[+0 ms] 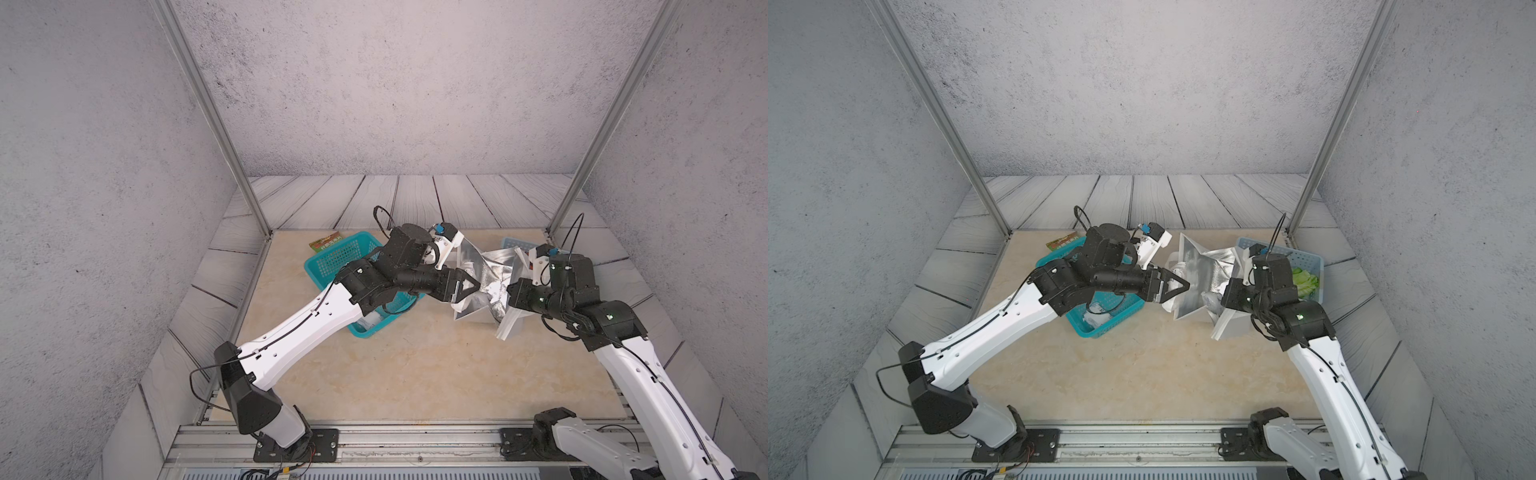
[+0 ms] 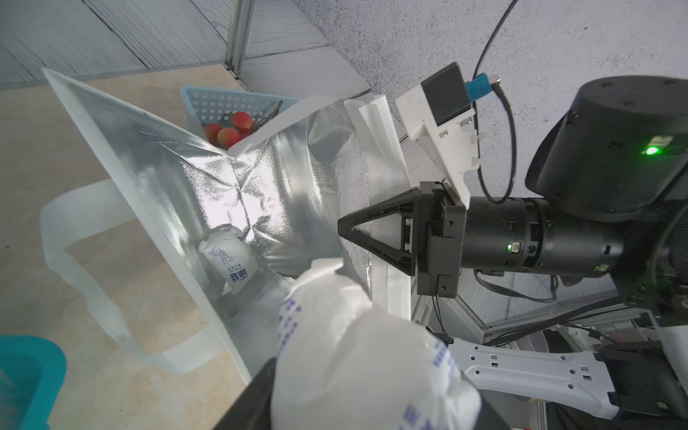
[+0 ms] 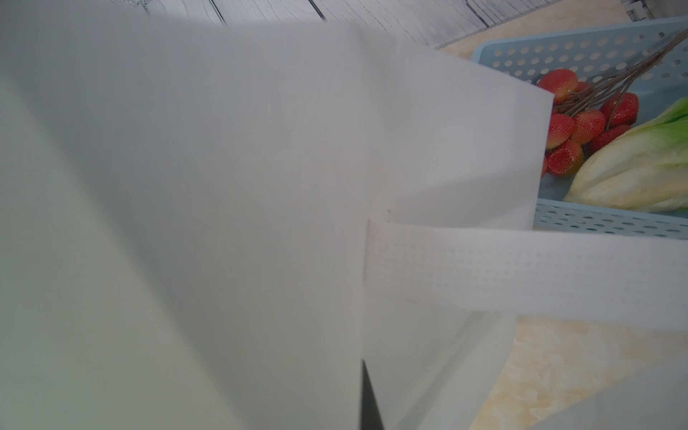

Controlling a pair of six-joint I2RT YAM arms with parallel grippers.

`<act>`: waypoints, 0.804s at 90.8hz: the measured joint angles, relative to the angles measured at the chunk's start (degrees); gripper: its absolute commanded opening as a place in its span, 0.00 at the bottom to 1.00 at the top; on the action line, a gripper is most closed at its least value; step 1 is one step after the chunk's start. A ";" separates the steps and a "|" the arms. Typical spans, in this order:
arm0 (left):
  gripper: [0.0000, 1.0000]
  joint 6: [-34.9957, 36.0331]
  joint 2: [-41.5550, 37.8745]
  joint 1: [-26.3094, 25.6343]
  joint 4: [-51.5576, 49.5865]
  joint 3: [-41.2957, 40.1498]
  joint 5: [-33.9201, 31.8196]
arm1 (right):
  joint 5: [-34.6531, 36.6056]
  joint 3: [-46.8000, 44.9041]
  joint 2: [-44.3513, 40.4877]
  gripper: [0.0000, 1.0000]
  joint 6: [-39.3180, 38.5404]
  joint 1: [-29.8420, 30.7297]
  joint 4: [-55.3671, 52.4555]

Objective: Place the ice pack in the delivery bag

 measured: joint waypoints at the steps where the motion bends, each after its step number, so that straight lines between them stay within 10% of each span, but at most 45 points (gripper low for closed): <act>1: 0.13 0.13 0.37 -0.09 -0.02 0.17 -0.20 | -0.02 0.00 0.00 0.00 0.00 0.00 0.00; 30: 0.16 5.44 17.16 -0.94 -2.05 11.06 -12.00 | -0.48 0.02 -0.28 0.00 0.04 0.00 -0.35; 49: 0.56 6.64 21.75 -1.33 -7.06 14.95 -17.29 | -0.61 0.02 -1.11 0.00 0.20 0.00 -0.57; 73: 0.69 6.80 21.86 -2.25 -12.37 20.81 -17.03 | -0.59 0.02 -1.29 0.00 0.22 0.00 -0.76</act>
